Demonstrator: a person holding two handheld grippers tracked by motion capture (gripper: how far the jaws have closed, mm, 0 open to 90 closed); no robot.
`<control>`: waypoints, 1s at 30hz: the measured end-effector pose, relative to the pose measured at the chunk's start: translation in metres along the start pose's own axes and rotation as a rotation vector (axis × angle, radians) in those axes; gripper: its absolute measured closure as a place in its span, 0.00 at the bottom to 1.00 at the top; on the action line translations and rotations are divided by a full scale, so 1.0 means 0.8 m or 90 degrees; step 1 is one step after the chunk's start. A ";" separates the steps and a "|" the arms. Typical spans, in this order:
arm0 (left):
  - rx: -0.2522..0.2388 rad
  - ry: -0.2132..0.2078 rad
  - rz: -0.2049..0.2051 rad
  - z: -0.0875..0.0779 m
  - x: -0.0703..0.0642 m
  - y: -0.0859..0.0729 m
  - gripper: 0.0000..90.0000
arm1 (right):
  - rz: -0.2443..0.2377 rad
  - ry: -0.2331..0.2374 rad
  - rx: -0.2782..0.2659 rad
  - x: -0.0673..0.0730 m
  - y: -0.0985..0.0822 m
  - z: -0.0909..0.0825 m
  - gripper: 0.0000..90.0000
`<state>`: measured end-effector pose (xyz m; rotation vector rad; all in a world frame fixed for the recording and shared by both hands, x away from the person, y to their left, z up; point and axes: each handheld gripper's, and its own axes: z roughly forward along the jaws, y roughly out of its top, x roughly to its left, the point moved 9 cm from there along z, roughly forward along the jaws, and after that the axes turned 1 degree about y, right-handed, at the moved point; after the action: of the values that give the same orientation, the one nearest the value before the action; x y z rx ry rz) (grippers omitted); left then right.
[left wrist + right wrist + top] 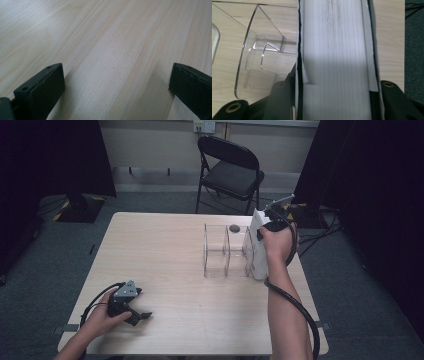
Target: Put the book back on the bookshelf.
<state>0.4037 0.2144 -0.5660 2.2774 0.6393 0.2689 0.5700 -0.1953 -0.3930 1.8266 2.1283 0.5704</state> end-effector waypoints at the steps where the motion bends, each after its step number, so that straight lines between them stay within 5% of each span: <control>1: 0.000 0.000 0.000 0.000 0.000 0.000 0.00 | -0.001 -0.002 0.002 0.000 0.000 0.000 0.57; 30: 0.000 0.000 0.000 0.000 0.000 0.000 0.00 | -0.014 0.018 0.076 -0.007 -0.006 0.001 0.50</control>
<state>0.4037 0.2143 -0.5660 2.2771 0.6402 0.2687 0.5670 -0.2013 -0.3967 1.8647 2.2429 0.4771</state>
